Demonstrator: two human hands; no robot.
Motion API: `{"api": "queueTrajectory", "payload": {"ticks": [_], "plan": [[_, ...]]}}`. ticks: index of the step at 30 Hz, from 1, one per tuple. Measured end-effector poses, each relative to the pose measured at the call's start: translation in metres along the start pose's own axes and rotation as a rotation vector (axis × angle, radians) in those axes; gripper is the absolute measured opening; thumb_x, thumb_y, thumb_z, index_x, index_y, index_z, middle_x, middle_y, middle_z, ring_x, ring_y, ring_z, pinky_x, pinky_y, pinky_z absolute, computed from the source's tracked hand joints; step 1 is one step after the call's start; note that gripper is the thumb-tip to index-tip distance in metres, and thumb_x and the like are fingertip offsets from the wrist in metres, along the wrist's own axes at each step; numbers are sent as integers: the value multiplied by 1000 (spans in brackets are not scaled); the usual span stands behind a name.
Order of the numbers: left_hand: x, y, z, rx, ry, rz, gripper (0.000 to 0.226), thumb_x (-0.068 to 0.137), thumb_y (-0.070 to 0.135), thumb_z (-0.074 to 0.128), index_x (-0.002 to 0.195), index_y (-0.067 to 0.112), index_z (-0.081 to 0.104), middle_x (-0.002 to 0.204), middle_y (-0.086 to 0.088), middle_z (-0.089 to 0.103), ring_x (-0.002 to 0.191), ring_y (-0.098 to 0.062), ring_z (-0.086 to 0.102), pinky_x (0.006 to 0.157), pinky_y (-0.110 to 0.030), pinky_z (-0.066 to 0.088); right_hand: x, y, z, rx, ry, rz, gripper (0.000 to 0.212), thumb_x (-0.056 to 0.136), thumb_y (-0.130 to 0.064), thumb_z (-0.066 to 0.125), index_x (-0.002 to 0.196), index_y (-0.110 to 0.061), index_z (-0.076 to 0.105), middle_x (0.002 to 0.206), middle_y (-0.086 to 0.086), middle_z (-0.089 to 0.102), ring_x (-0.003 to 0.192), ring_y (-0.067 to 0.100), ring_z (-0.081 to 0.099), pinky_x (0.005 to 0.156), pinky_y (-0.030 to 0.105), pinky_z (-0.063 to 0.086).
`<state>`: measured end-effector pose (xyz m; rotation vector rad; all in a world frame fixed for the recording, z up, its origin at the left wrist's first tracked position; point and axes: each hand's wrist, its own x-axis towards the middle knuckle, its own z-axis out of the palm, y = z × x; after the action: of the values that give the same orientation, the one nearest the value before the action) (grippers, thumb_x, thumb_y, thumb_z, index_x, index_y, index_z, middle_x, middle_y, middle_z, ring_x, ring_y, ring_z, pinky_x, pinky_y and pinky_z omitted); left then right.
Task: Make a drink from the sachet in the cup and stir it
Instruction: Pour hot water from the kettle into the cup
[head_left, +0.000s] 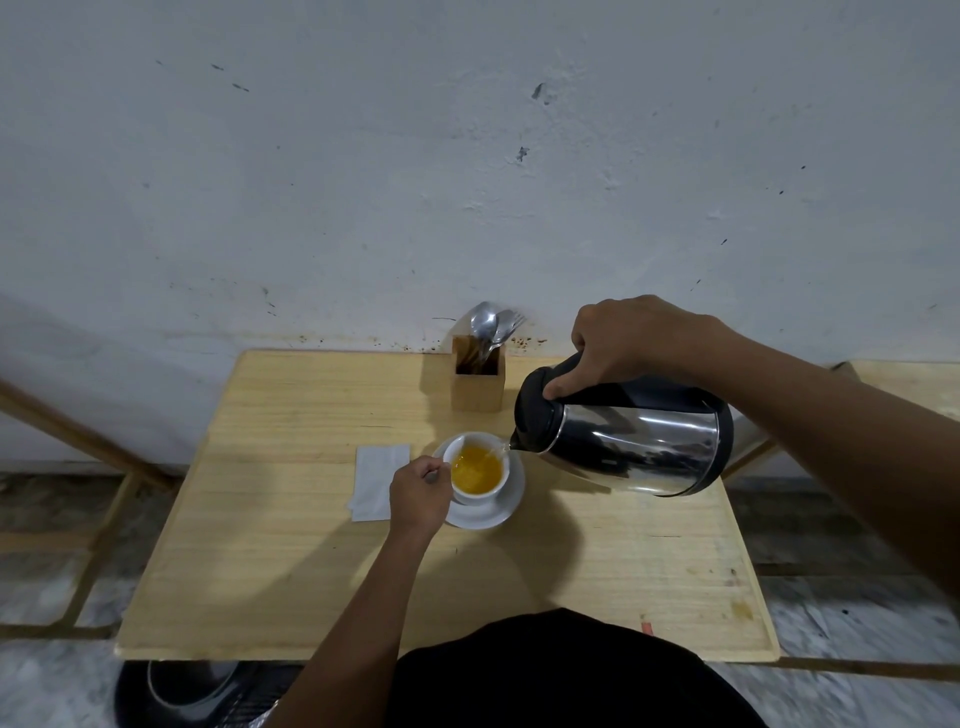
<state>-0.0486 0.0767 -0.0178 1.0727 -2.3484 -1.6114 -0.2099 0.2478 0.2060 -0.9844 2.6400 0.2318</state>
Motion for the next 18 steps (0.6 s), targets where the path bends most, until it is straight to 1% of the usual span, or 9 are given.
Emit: {"api": "queueTrajectory", "payload": {"ticks": [4, 8, 12, 18], "plan": [[0, 0, 0, 4, 6, 2, 17, 91, 13, 58, 92, 3, 71, 85, -6, 67, 83, -17, 60, 73, -24, 41, 0, 1, -2, 16, -1, -4, 66, 66, -80, 62, 63, -16, 50, 59, -3, 53, 56, 15, 48, 57, 29, 35], [0, 0, 1, 6, 5, 13, 17, 91, 13, 58, 91, 3, 71, 82, -4, 66, 82, -17, 59, 72, -23, 41, 2, 2, -3, 24, -3, -10, 65, 66, -80, 61, 62, -16, 50, 58, -3, 52, 56, 15, 48, 59, 30, 37], [0, 0, 0, 14, 6, 10, 17, 91, 13, 57, 94, 3, 71, 83, -4, 66, 81, -16, 59, 73, -23, 40, 3, 4, -1, 35, 1, -9, 68, 65, -81, 61, 60, -15, 50, 55, -3, 49, 53, 15, 45, 57, 30, 35], [1, -1, 1, 5, 1, 2, 17, 90, 12, 58, 91, 3, 71, 83, -6, 67, 82, -17, 60, 72, -25, 41, 1, 6, 1, 46, 0, 9, 68, 64, -82, 61, 59, -15, 48, 54, -2, 48, 53, 16, 46, 56, 29, 34]]}}
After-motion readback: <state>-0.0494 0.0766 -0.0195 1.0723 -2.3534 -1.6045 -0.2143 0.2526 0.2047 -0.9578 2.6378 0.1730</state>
